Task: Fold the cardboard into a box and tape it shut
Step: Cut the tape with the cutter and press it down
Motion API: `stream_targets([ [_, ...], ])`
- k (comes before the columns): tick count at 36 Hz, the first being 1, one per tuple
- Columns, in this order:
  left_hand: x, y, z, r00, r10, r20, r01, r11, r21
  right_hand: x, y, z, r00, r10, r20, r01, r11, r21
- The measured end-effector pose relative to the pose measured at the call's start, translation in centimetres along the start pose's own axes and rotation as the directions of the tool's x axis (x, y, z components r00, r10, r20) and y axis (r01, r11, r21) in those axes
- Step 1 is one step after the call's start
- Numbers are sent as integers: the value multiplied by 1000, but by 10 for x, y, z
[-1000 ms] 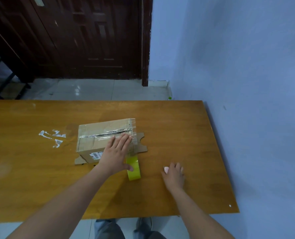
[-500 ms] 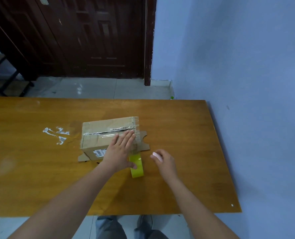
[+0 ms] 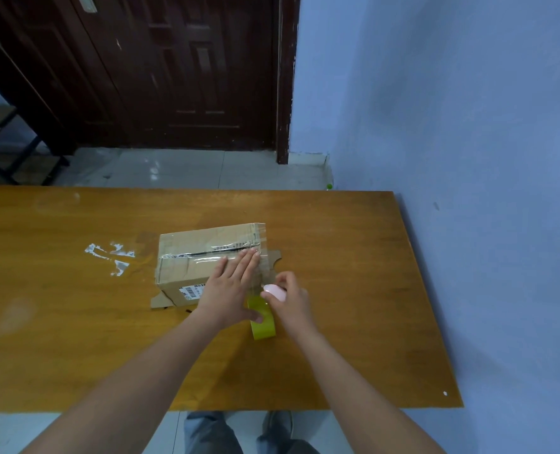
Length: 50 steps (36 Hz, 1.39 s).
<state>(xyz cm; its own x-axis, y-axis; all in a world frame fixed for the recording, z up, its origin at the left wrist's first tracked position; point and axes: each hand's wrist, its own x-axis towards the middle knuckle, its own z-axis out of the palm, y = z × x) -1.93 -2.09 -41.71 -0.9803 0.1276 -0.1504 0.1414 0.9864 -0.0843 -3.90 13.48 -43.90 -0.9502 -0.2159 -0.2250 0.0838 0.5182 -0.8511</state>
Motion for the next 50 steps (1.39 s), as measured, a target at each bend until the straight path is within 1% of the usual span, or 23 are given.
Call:
stream_targets([
  [5, 1, 0, 1, 1000, 3, 2, -3, 1000, -1, 4, -7, 2, 999, -34, -6, 33, 998, -61],
  [11, 0, 0, 0, 1000, 3, -2, -3, 1000, -2, 6, -10, 0, 999, -25, -44, 20, 994, -103],
  [16, 0, 0, -1, 1000, 0, -1, 0, 1000, 1, 4, -11, 1, 999, -37, 4, 38, 985, -170],
  [21, -1, 0, -2, 1000, 0, 0, 0, 1000, -5, 0, -8, 2, 1000, -12, 2, 12, 991, -130],
  [24, -1, 0, -1, 1000, 1, -2, -1, 1000, -5, 0, -11, 2, 1000, -22, 4, 22, 994, -106],
  [29, -1, 0, -1, 1000, 6, -6, -6, 1000, -8, 3, -19, 4, 999, -30, 29, 33, 991, -128],
  [39, 0, -1, 2, 1000, 7, 1, -7, 1000, -11, 2, -26, 3, 999, 1, -39, -6, 993, -116],
  [41, 0, -1, 2, 1000, 7, 0, -7, 1000, -11, 2, -26, 1, 1000, 2, -27, -5, 994, -112],
  [47, 1, -2, 3, 1000, 3, 9, -3, 1000, -2, -1, -27, 4, 997, -25, 67, 35, 990, -139],
  [50, 1, -2, 2, 1000, 4, 13, -4, 1000, -3, -3, -28, 7, 998, -27, 63, 35, 990, -134],
])
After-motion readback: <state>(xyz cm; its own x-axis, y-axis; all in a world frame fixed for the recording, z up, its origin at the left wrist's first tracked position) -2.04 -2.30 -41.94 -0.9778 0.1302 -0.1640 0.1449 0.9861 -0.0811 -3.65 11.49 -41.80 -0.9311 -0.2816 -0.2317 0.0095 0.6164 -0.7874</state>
